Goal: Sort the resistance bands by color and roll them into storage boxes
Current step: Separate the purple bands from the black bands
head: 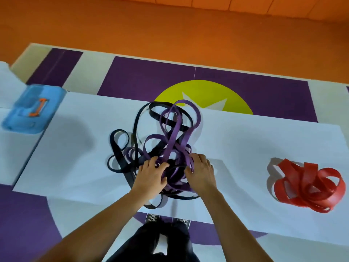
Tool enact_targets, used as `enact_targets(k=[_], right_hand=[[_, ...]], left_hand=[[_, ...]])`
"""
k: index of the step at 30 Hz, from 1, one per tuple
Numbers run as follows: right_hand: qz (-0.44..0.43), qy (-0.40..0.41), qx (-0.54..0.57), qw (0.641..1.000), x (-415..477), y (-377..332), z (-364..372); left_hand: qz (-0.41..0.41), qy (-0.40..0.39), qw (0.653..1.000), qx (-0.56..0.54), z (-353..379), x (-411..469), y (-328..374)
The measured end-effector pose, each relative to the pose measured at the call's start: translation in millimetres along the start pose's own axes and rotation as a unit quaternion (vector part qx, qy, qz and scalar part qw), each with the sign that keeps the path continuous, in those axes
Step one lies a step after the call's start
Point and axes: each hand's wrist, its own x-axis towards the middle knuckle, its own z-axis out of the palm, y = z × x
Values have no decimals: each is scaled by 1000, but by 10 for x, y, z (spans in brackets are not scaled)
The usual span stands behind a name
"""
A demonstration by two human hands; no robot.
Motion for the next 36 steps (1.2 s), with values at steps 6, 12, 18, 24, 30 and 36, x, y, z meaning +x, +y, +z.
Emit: enact_targets(k=[6, 12, 18, 24, 30, 36], right_hand=[[25, -21, 23, 999, 136, -216, 165], [79, -62, 64, 993, 296, -270, 19], [132, -55, 90, 986, 256, -300, -279], [202, -2, -13, 979, 219, -244, -739], [-34, 33, 134, 990, 151, -798, -1117], [-206, -197, 357, 890, 101, -1609, -1417]], left_hand=[[15, 25, 989, -146, 65, -64, -180], [-30, 112, 960, -254, -27, -233, -302], [-102, 241, 910, -323, -629, -222, -555], [-43, 276, 890, -360, -1146, -163, -626], [70, 224, 857, -459, -1672, -292, -303], [160, 247, 847, -444, -2365, -341, -1]])
